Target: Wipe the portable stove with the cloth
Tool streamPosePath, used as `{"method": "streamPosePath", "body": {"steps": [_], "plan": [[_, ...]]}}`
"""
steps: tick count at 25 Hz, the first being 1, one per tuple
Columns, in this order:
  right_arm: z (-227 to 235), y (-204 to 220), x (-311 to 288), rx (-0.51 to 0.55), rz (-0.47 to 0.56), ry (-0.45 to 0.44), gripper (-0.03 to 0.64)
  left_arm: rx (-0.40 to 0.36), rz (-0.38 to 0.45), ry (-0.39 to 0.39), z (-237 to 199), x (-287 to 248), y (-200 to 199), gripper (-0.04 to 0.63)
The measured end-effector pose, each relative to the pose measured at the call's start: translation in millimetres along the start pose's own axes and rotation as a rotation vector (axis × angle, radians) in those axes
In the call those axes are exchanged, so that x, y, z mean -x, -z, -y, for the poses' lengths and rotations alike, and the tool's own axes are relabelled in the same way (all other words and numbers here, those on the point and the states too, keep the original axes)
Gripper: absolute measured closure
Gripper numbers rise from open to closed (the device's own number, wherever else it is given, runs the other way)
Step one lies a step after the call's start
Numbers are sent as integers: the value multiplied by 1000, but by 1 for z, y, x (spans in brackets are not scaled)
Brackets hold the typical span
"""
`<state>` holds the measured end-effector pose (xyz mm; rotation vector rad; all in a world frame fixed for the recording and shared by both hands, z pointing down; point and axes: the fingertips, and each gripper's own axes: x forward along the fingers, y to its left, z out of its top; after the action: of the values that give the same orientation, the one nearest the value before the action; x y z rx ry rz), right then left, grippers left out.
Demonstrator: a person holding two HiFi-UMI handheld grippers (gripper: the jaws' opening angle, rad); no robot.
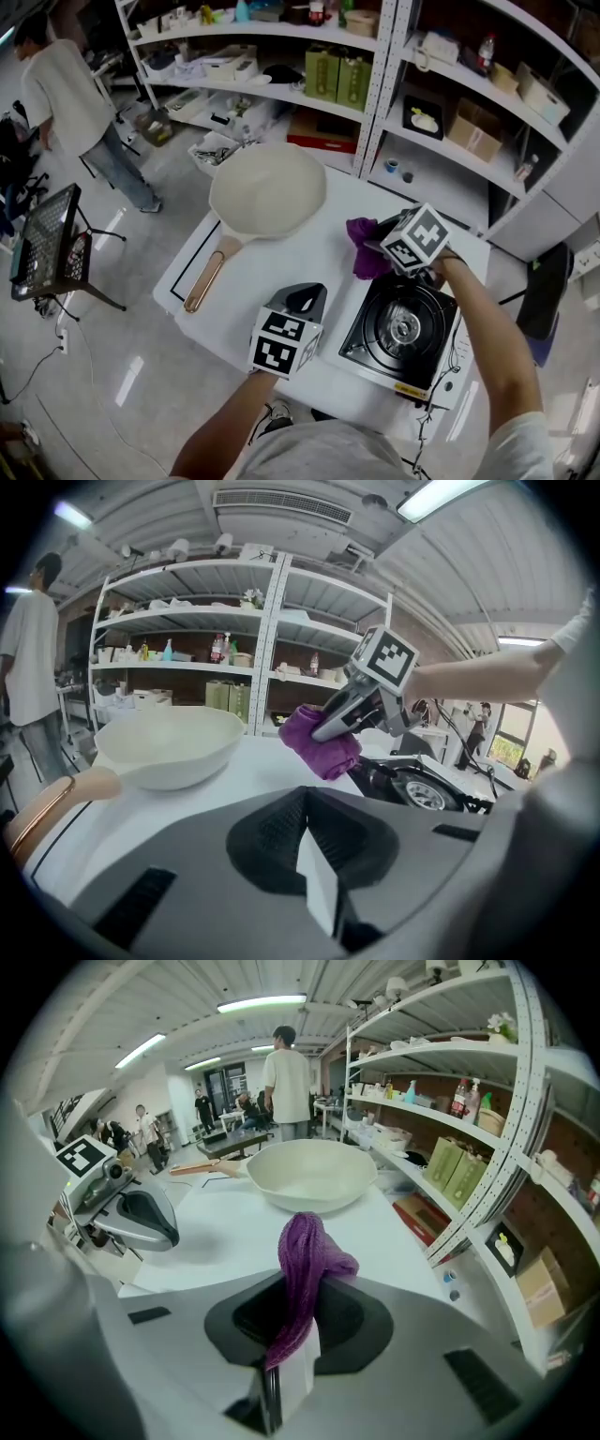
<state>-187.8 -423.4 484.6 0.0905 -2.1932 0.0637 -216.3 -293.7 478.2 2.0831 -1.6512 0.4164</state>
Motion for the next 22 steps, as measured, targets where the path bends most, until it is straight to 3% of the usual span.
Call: {"method": "streamPosePath", "body": {"steps": [9,14,22], "plan": [[-1,-22,19,-63,119,-42,554,5,12,4,-1,-5,-10,591],[3,-45,44,-3,185,-6,554,-4,13,13,3,-7,-11,592],[8,-25,32,6,136,-1,554,-5,2,10,2,-8,-7,591]]}}
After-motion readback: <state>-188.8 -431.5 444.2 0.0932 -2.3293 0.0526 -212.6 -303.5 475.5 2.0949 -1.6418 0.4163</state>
